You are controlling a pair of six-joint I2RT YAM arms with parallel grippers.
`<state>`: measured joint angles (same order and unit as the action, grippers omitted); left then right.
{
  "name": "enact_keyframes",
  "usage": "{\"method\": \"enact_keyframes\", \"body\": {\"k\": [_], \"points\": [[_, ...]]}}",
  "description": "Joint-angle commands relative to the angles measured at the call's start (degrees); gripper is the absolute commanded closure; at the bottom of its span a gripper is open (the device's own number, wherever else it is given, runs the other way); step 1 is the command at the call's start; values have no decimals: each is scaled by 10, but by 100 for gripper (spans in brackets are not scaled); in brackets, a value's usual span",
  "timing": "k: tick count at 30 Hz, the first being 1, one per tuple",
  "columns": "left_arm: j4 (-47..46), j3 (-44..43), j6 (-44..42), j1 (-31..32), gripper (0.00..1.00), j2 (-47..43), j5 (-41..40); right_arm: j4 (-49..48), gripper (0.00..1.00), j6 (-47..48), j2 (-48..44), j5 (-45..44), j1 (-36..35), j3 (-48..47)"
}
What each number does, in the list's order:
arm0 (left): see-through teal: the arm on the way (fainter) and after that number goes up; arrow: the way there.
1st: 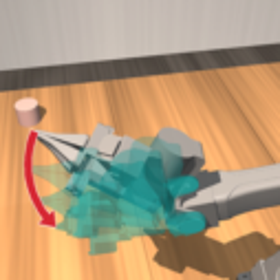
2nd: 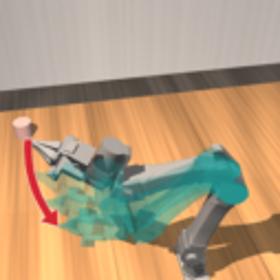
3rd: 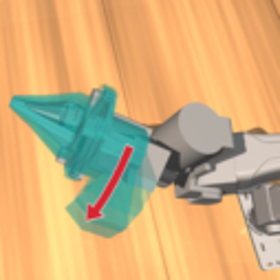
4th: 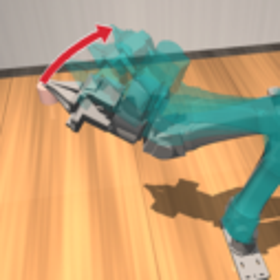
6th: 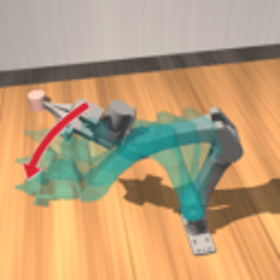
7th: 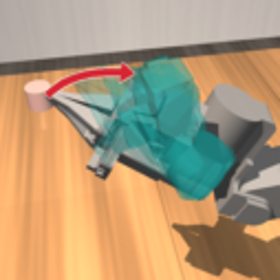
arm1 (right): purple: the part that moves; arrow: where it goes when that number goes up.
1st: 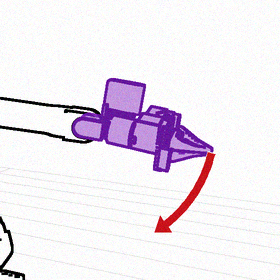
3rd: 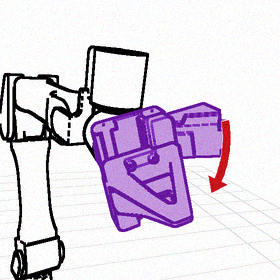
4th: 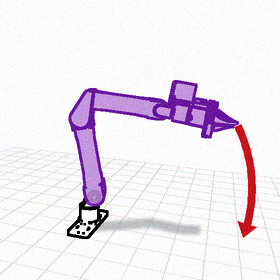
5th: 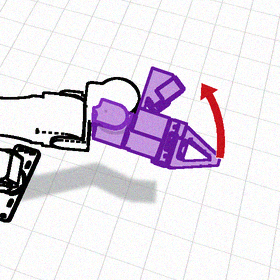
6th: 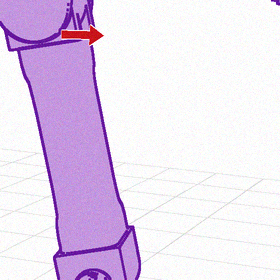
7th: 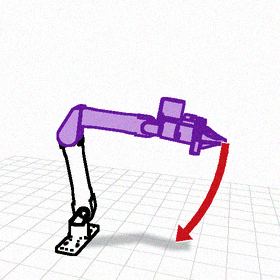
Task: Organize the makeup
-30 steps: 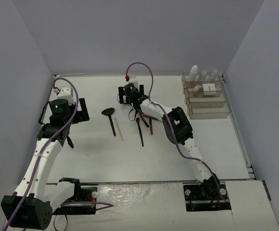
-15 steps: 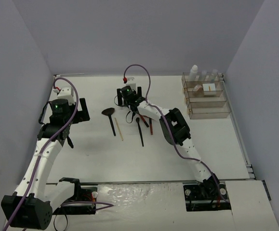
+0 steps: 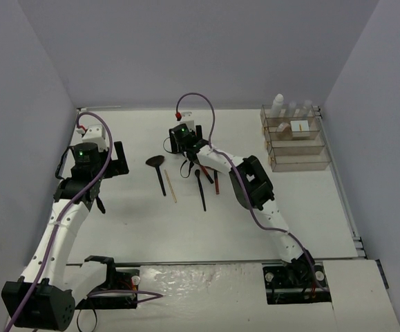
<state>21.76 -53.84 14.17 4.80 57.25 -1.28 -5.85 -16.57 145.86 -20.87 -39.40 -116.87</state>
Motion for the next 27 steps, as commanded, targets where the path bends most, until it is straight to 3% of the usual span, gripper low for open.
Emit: {"method": "enact_keyframes", "body": {"k": [1, 7, 11, 13, 16, 22, 27], "points": [[-21, -21, 6, -4, 3, -10, -1, -51, 90, 35, -163, 21, 17, 52], [-22, -21, 5, -4, 3, -14, -1, -122, 94, 20, -329, 94, 93, 216], [-25, -21, 8, -4, 3, -13, 3, -124, 94, 36, -407, 85, 136, 281], [-27, -19, 10, -4, 3, -13, 5, -121, 93, 31, -441, 77, 195, 314], [-29, -19, 10, -4, 3, -14, 10, -122, 93, 11, -473, 86, 289, 346], [-35, -14, 13, -3, 3, -22, 13, -165, 94, 13, -467, 163, 411, 374], [-35, -15, 16, -3, 3, -25, 13, -240, 95, 51, -450, 220, 469, 419]]}}
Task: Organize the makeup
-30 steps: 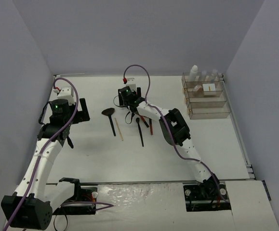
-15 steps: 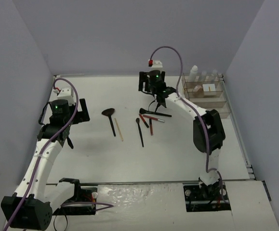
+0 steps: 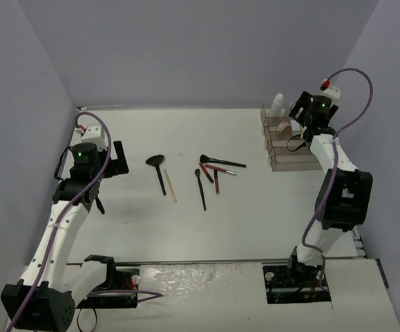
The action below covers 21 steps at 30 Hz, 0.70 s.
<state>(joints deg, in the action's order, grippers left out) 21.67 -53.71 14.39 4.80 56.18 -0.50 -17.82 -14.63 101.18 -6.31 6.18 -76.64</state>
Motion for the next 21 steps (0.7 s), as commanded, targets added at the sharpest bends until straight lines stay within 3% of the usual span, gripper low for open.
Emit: {"method": "enact_keyframes", "body": {"k": [1, 7, 13, 21], "points": [[-36, -16, 16, -3, 3, -15, 5, -131, 95, 42, 6, 89, 21, 19], [-41, -15, 18, -4, 3, -8, 5, -155, 98, 117, 84, 165, 45, -20], [-44, -15, 23, -10, 3, -5, 5, -173, 94, 140, 147, 217, 61, -61], [-41, -20, 27, -16, 3, 14, 28, -193, 92, 213, 172, 227, 70, -62]]}}
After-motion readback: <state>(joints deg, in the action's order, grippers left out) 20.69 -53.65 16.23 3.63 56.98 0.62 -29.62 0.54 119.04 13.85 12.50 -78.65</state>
